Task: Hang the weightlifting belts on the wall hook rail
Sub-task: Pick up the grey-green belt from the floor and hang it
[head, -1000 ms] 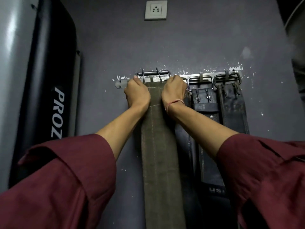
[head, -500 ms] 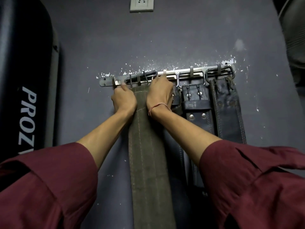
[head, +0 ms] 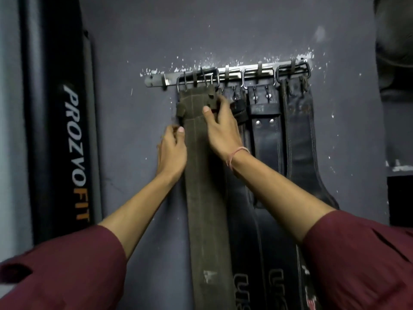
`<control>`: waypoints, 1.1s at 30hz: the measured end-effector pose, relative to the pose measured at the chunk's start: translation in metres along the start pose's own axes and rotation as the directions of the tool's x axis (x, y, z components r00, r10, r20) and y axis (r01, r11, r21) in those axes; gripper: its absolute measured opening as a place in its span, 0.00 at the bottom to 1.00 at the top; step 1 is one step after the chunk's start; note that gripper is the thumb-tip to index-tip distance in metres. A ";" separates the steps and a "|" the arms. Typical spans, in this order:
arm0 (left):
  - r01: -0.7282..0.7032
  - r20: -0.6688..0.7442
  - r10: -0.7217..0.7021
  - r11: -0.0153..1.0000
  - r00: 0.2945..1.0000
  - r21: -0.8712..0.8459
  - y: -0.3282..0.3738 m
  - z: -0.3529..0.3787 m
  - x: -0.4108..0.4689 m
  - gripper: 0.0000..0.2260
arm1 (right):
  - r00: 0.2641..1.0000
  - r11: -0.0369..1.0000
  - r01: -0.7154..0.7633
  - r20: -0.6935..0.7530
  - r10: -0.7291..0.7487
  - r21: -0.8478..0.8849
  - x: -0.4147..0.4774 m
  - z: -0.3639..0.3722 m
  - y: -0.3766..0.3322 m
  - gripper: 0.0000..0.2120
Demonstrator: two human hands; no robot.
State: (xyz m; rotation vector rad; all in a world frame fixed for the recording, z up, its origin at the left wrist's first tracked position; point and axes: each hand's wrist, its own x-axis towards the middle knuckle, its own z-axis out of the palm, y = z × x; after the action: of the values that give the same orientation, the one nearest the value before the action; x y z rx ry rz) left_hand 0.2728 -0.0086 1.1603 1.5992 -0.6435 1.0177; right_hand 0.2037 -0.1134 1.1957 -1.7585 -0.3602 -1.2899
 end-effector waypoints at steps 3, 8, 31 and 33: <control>-0.074 0.094 0.076 0.997 0.993 -0.024 -0.007 -0.022 -0.052 0.14 | 0.998 0.996 -0.050 -0.031 0.047 -0.073 -0.044 -0.001 0.002 0.21; 0.092 0.202 -0.062 0.986 0.977 -0.142 -0.008 -0.068 -0.150 0.10 | 0.954 0.959 -0.282 0.109 0.279 0.020 -0.153 -0.005 0.010 0.15; 0.848 0.369 -0.909 0.345 0.194 0.403 -0.125 -0.194 -0.780 0.05 | 0.042 0.178 -0.921 0.365 0.930 -0.347 -0.802 -0.056 0.105 0.13; 0.844 0.352 -0.934 0.240 0.066 0.480 -0.138 -0.201 -0.833 0.06 | -0.110 0.047 -0.913 0.354 0.929 -0.406 -0.854 -0.062 0.124 0.07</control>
State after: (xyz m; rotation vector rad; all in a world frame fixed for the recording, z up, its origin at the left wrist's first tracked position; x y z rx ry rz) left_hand -0.0766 0.1402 0.3796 1.9748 0.1971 -0.4888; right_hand -0.1039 -0.0079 0.3940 -1.6800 0.6360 0.3682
